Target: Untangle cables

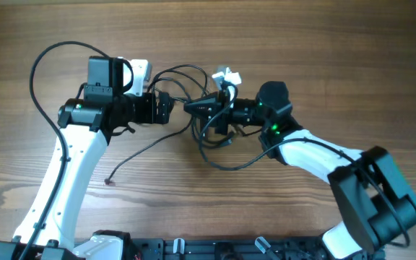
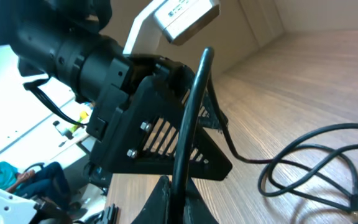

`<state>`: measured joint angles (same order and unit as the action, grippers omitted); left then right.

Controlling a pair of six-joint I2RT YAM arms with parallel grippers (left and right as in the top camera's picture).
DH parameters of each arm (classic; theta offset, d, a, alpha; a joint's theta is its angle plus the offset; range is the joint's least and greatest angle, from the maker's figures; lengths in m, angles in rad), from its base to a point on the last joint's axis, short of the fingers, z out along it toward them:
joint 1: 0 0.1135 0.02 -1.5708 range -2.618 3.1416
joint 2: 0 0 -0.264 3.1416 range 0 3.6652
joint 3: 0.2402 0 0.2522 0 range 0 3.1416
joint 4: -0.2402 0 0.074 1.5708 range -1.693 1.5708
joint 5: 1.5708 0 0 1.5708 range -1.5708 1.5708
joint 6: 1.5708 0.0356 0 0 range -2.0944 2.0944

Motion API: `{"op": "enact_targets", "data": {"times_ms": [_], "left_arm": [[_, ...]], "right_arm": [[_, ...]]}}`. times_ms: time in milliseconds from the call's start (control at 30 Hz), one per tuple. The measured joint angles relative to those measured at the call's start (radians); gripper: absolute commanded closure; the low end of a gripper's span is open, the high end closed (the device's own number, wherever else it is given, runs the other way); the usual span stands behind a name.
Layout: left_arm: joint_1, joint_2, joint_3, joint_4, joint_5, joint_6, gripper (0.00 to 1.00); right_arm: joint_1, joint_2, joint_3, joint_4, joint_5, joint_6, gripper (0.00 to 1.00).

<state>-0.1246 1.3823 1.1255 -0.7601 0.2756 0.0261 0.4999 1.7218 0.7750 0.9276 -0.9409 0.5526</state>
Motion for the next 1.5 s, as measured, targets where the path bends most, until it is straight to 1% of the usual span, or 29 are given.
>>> {"op": "enact_targets", "data": {"times_ms": [267,433,667,833,967,1100,1267,1333,1500], "left_arm": [[0.000,0.000,0.000,0.112,0.032,0.086,0.00],[0.000,0.000,0.000,0.169,0.103,0.166,0.00],[0.000,0.000,0.000,0.244,0.123,0.194,0.01],[0.000,0.000,0.000,0.249,0.153,0.203,0.03],[0.000,0.000,0.000,0.250,0.240,0.256,0.04],[0.000,0.000,0.000,0.253,0.278,0.281,0.06],[0.000,0.000,0.000,0.253,0.305,0.290,0.09],[0.000,0.000,0.000,0.253,0.329,0.292,0.14],[0.000,0.000,0.000,0.253,0.367,0.312,0.14]], "right_arm": [[-0.016,-0.130,0.000,-0.023,-0.001,0.000,0.96],[-0.029,-0.209,0.000,-0.046,-0.001,0.000,0.96],[-0.048,-0.310,0.000,-0.076,-0.001,0.001,0.96],[-0.048,-0.368,0.000,-0.075,0.006,0.001,0.96],[-0.059,-0.399,0.000,-0.075,0.011,0.014,0.96],[-0.074,-0.445,0.000,-0.075,0.018,0.026,0.96],[-0.117,-0.502,0.000,-0.075,0.018,0.027,0.96],[-0.137,-0.519,0.000,-0.075,0.018,0.034,0.96],[-0.167,-0.538,0.000,-0.073,0.019,0.043,0.96]]}}
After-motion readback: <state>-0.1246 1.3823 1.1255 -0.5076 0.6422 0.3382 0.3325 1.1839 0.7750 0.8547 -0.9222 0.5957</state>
